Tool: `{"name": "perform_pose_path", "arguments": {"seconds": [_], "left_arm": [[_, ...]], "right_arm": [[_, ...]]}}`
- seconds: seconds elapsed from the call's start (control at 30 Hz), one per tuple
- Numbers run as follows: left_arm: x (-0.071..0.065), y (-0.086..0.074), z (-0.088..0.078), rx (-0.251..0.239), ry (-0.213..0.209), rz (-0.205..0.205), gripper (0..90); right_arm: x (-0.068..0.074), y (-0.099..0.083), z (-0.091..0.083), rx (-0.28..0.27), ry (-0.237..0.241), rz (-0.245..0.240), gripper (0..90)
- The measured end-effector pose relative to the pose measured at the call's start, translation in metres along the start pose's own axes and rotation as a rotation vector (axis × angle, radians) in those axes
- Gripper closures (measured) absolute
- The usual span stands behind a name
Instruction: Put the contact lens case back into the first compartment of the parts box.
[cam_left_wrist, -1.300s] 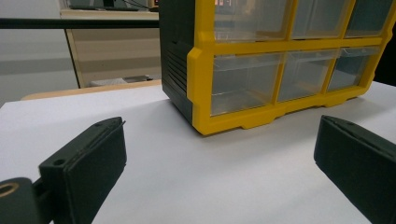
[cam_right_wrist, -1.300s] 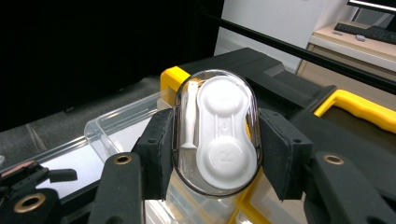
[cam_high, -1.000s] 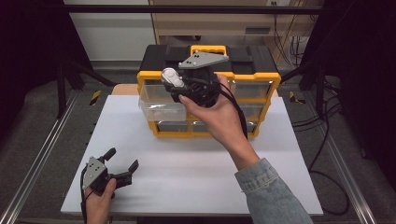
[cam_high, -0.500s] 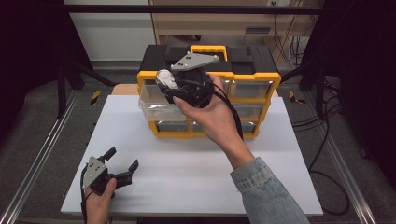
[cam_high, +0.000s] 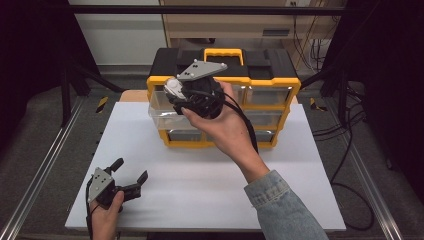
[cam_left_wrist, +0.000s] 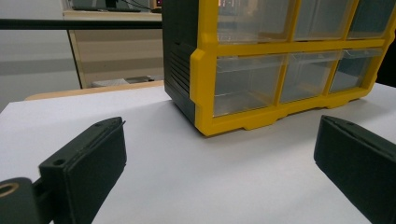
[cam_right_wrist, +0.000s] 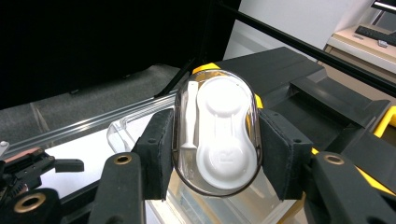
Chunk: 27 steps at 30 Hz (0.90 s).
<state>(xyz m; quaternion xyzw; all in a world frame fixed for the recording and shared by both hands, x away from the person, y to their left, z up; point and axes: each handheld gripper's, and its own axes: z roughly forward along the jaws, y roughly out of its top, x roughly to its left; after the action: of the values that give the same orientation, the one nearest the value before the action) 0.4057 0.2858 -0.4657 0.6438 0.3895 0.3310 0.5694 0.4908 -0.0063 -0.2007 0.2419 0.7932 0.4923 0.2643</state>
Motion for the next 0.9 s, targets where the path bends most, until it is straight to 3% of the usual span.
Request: {"name": "perform_pose_path", "arguments": {"seconds": [0.37, 0.9], "left_arm": [[0.0002, 0.0002, -0.0002, 0.0, 0.001, -0.001, 1.9], [0.0006, 0.0004, -0.0003, -0.003, 0.003, -0.001, 2.1]], "right_arm": [[0.0042, -0.0014, 0.0036, 0.026, -0.005, -0.029, 49.0], [-0.0011, -0.003, 0.0075, 0.036, 0.005, -0.003, 48.9]]}}
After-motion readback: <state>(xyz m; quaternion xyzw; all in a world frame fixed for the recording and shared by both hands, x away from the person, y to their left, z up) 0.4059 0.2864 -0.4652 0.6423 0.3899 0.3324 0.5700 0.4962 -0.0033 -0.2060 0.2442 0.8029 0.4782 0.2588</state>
